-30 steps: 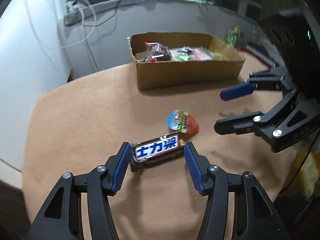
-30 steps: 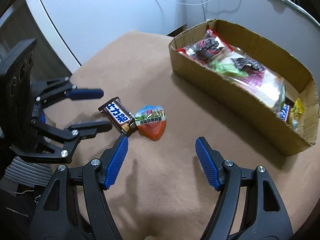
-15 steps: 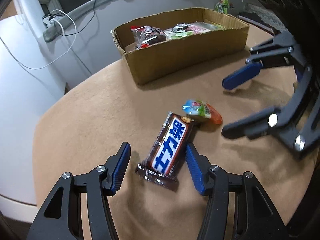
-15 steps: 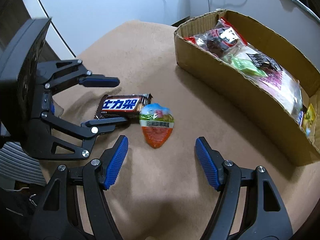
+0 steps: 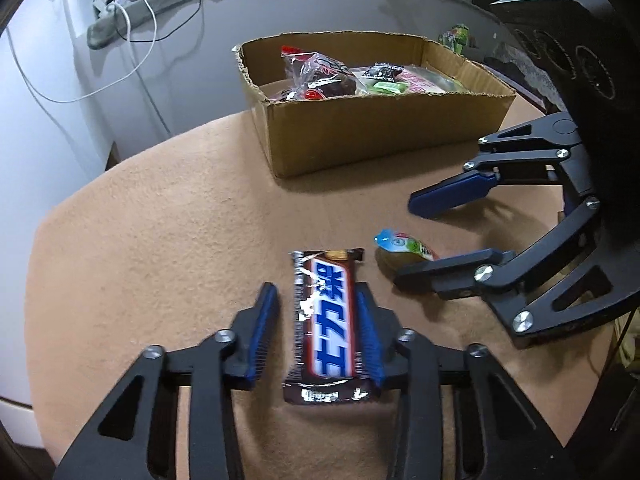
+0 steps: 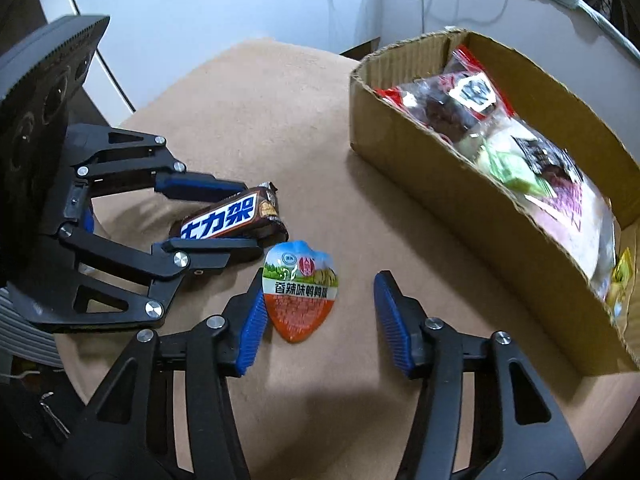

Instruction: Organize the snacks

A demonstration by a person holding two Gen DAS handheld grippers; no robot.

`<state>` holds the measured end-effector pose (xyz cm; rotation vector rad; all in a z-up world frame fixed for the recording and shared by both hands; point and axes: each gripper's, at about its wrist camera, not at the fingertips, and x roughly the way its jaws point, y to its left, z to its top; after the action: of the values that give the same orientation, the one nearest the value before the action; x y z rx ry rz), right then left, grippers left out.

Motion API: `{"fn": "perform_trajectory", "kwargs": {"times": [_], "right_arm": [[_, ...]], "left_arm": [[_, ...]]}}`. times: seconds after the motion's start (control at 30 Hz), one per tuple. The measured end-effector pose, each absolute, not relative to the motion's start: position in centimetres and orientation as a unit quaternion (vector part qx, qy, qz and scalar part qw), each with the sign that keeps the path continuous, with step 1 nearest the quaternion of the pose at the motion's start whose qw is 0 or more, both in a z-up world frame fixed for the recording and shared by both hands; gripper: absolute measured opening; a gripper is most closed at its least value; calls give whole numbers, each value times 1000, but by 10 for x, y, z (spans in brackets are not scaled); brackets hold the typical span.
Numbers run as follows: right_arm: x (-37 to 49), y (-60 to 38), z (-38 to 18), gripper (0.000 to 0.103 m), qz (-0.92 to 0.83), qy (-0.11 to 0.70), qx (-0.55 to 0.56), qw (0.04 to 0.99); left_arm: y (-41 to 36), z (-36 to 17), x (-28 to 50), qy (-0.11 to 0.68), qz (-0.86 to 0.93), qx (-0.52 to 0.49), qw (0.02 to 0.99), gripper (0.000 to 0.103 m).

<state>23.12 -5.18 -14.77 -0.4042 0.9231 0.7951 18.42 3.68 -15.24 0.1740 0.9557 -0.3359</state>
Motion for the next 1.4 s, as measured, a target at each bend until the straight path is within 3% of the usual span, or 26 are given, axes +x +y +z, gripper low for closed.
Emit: {"fn": "perform_trajectory", "kwargs": {"times": [0.07, 0.17, 0.3, 0.9, 1.4], "right_arm": [[232, -48, -146, 53, 368, 428, -190, 803], [232, -47, -145, 33, 362, 425, -191, 807], [233, -46, -144, 27, 356, 427, -186, 810], [204, -112, -97, 26, 327, 373, -121, 860], [204, -158, -66, 26, 289, 344, -97, 888]], "left_arm": [[37, -152, 186, 457, -160, 83, 871, 27], [37, -153, 186, 456, -155, 77, 873, 27], [39, -153, 185, 457, -144, 59, 876, 27], [30, -104, 165, 388, -120, 1, 914, 26], [-8, -62, 166, 340, -147, 19, 928, 26]]}}
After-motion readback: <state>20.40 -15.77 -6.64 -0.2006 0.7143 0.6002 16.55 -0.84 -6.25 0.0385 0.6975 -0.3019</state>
